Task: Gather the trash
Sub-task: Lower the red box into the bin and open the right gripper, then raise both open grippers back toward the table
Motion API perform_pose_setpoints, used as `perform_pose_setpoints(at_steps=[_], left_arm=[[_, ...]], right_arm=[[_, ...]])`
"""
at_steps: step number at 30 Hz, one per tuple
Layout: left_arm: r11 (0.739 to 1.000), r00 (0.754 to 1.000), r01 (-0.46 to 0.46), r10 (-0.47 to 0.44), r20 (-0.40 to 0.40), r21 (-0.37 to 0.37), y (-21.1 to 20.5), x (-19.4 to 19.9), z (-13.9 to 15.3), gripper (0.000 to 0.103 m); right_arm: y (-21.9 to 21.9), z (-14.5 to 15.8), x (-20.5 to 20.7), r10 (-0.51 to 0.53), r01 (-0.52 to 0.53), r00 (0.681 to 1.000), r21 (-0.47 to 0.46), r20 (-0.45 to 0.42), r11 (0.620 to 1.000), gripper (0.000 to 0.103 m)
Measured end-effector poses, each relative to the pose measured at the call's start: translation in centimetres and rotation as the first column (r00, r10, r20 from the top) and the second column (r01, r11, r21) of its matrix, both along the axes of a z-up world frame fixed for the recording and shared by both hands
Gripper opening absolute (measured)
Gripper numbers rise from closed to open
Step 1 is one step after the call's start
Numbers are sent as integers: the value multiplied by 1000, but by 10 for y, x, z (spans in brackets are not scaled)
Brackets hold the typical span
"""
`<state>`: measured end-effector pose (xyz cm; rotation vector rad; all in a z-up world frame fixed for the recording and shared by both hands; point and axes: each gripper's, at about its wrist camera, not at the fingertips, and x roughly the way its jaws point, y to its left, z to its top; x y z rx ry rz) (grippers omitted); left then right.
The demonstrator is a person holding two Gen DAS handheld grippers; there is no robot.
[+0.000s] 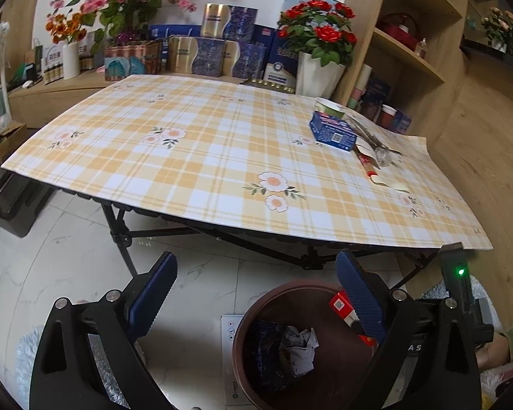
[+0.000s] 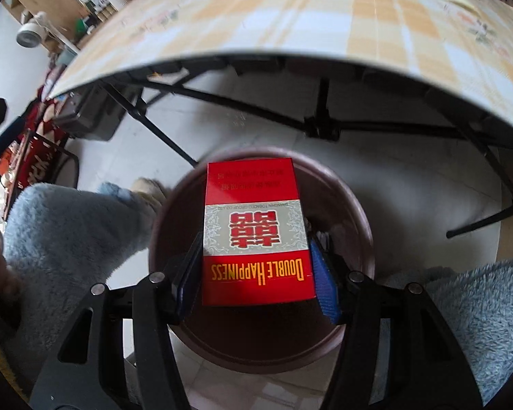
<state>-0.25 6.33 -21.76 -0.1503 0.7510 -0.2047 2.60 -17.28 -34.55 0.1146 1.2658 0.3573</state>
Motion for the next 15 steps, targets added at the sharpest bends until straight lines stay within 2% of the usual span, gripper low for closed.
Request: perform_pose_setpoints(at_steps=[3, 4, 5, 6, 15], left_arm=[[1000, 1000, -13, 13, -15, -12, 3, 2, -2, 92], [1000, 1000, -17, 16, -20, -14, 4, 3, -3, 92], [1000, 1000, -20, 20, -24, -16, 5, 3, -4, 92], [999, 999, -28, 27, -32, -19, 7, 4, -5, 92], [998, 996, -60, 58, -60, -32, 12, 8, -10, 92]], right_arm=[[-2, -4, -1, -13, 13, 1000, -5, -25, 1000, 59], [-4, -4, -1, -18, 18, 999, 0, -37, 1000, 68], [-5, -5, 0, -23, 23, 999, 7, -47, 1000, 89], [-6, -5, 0, -32, 33, 998, 6, -45, 999, 94], [-13, 9, -3, -60, 60, 998, 2, 15, 998, 97]])
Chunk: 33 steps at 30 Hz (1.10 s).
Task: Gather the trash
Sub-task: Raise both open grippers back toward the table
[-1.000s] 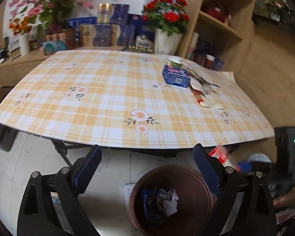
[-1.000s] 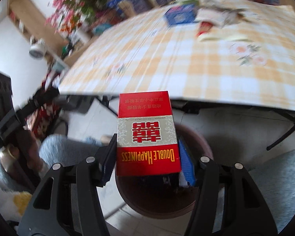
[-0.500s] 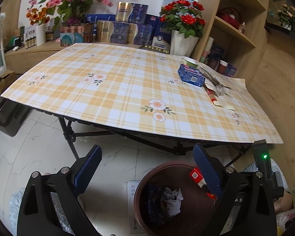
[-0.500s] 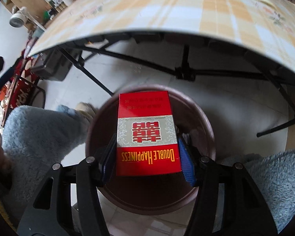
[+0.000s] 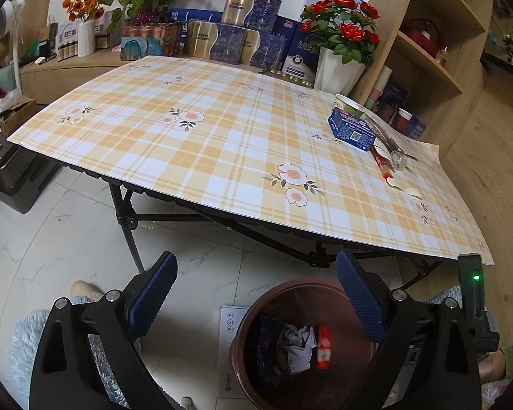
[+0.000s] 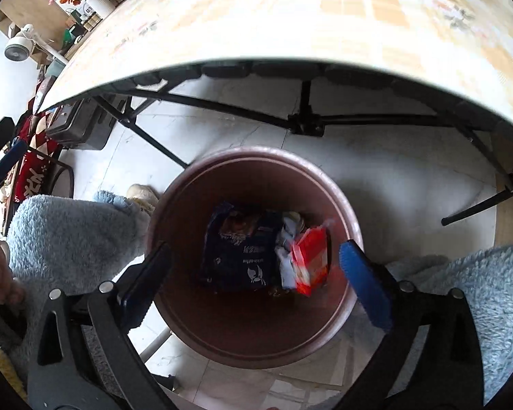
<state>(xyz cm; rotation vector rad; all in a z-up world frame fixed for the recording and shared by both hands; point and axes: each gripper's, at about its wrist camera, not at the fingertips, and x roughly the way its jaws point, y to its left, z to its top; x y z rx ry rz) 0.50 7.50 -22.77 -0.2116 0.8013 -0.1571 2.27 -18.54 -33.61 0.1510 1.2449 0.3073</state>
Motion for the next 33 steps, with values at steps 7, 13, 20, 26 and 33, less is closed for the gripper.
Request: perform_pose_setpoints(at_steps=[7, 13, 20, 26, 33], left_arm=[[1000, 1000, 3, -3, -6, 4, -2, 1, -1, 92], [1000, 1000, 7, -7, -12, 0, -4, 2, -1, 92], [1000, 1000, 4, -5, 3, 4, -9, 18, 9, 92], [998, 994, 65, -65, 90, -3, -28, 41, 35, 92], [994, 988, 112, -110, 108, -17, -48, 74, 52, 92]], right_arm=[[-9, 27, -5, -37, 34, 992, 24, 124, 999, 97], [-24, 44, -5, -103, 92, 976, 68, 192, 993, 97], [-45, 75, 1, -147, 133, 942, 70, 300, 989, 97], [-66, 114, 3, -154, 142, 897, 58, 414, 988, 97], [-90, 137, 19, -198, 189, 868, 64, 455, 980, 97]])
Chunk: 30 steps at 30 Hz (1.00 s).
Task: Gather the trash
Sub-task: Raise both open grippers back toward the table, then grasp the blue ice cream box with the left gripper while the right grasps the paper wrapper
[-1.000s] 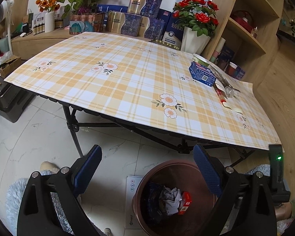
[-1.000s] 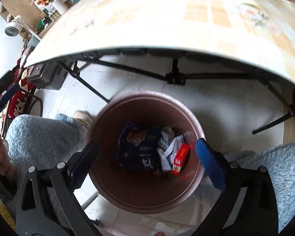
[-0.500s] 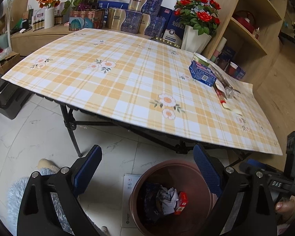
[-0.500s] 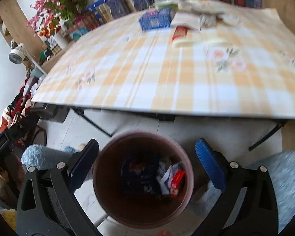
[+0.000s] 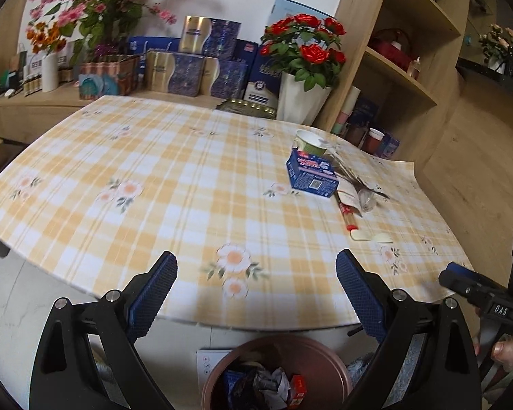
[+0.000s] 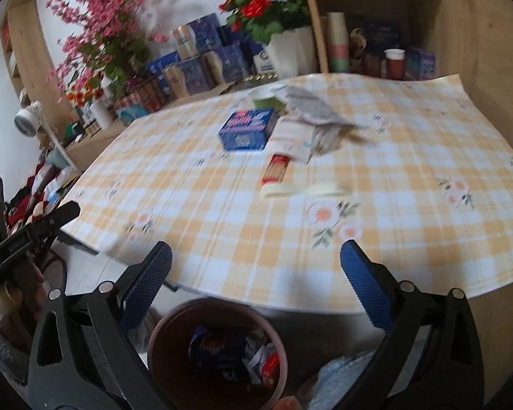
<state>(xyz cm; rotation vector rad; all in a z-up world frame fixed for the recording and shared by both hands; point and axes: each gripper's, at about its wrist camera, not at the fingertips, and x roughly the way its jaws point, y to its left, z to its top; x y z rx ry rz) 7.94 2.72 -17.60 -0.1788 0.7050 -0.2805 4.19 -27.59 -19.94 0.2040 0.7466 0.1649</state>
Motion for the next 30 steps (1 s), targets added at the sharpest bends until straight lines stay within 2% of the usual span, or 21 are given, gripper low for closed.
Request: perform_pose_setpoints(at_steps=[7, 14, 22, 28, 30], left_arm=[[997, 998, 52, -52, -20, 49, -22, 27, 4, 92], [989, 989, 129, -123, -81, 69, -56, 76, -2, 95], [972, 970, 204, -185, -156, 117, -119, 165, -16, 95], [978, 954, 198, -178, -242, 61, -156, 230, -34, 95], [982, 949, 175, -150, -276, 67, -164, 247, -41, 95]], right_arm=[[-27, -1, 24, -93, 89, 995, -73, -44, 993, 97], [-65, -8, 54, -181, 179, 981, -45, -62, 983, 97], [-93, -17, 91, -199, 198, 978, -18, -69, 980, 97], [-101, -20, 108, -186, 185, 980, -20, -73, 983, 97], [-103, -21, 111, -183, 182, 980, -17, -72, 983, 97]])
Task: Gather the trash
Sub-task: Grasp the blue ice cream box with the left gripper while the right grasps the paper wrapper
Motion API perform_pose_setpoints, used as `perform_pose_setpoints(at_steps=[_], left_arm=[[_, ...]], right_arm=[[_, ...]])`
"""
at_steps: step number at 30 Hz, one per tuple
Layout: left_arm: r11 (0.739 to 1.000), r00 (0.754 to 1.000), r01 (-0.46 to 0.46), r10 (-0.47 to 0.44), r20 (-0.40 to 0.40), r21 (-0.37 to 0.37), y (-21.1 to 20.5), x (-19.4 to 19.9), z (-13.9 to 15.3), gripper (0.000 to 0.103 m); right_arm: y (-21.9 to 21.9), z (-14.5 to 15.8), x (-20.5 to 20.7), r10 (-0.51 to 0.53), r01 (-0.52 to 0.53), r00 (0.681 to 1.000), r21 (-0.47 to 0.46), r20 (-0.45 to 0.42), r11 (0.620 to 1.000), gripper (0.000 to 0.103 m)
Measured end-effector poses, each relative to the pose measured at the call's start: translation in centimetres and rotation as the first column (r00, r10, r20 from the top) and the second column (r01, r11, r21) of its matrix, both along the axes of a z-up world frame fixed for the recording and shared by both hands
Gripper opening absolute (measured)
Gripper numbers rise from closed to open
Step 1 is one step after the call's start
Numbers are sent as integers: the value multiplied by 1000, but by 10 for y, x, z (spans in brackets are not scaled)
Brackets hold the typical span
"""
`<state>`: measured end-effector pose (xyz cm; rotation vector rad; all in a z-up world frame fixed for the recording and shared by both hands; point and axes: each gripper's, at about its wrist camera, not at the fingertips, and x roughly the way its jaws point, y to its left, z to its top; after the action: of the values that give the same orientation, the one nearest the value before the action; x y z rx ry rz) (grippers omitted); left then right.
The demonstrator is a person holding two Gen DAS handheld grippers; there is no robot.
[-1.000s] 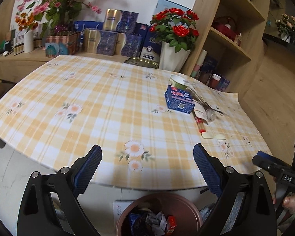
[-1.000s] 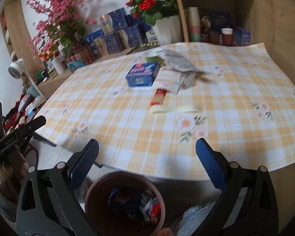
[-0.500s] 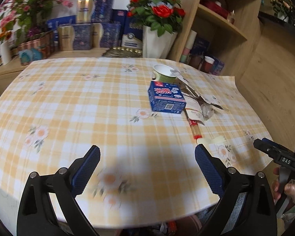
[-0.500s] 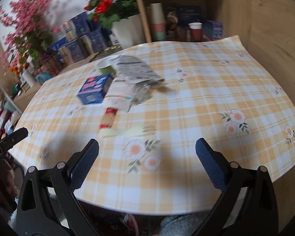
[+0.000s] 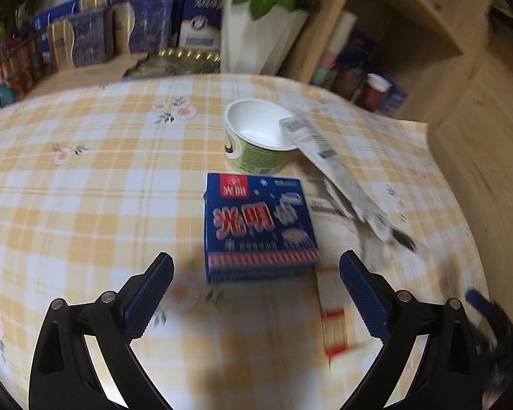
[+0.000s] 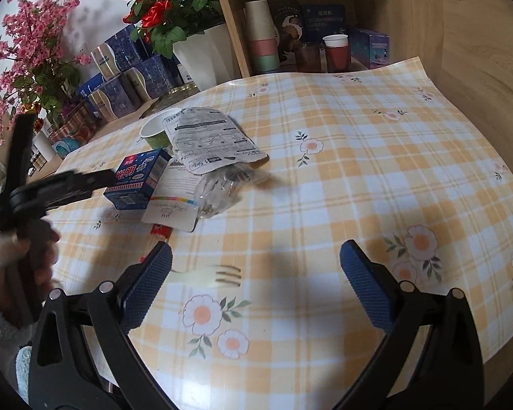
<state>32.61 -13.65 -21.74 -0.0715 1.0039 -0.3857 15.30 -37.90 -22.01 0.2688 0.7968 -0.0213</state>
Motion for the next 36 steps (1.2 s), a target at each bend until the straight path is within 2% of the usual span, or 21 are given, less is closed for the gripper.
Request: perform_pose_setpoints(at_steps=[4, 8, 12, 13, 14, 18, 20, 24, 30, 34, 36], left_arm=[[999, 999, -30, 31, -27, 39, -13, 22, -13, 95], [995, 1000, 25, -24, -7, 95, -30, 27, -20, 95], [990, 999, 22, -19, -27, 136, -34, 35, -31, 95], [993, 999, 18, -13, -47, 115, -31, 37, -34, 94], [996, 998, 19, -14, -54, 89, -29, 37, -34, 86], [998, 1000, 20, -20, 3, 64, -16, 25, -28, 78], [998, 1000, 4, -5, 6, 66, -7, 21, -25, 78], [999, 999, -42, 42, 10, -10, 27, 13, -13, 78], [994, 994, -96, 99, 46, -57, 74, -16, 6, 78], [987, 988, -134, 140, 64, -86, 103, -42, 13, 78], [981, 985, -155, 162, 62, -114, 116, -54, 15, 78]], right_arm=[[-5, 0, 7, 2, -2, 1000, 8, 2, 1000, 97], [-9, 0, 13, 2, -2, 1000, 3, 0, 1000, 97], [-11, 1, 20, 8, -8, 1000, -12, -6, 1000, 97], [-11, 1, 22, 11, -11, 1000, -15, -7, 1000, 97], [-11, 2, 24, 15, -15, 1000, -17, -7, 1000, 97], [-10, 2, 51, 56, -56, 998, 5, -36, 998, 97], [-4, 3, 67, 82, -82, 995, 2, -48, 997, 97], [18, 6, 112, 145, -148, 988, -34, -60, 988, 97], [61, -2, 185, 211, -225, 971, -140, -109, 964, 97], [71, -21, 220, 184, -206, 967, -112, -175, 972, 97], [73, -32, 232, 159, -190, 962, -127, -220, 974, 96]])
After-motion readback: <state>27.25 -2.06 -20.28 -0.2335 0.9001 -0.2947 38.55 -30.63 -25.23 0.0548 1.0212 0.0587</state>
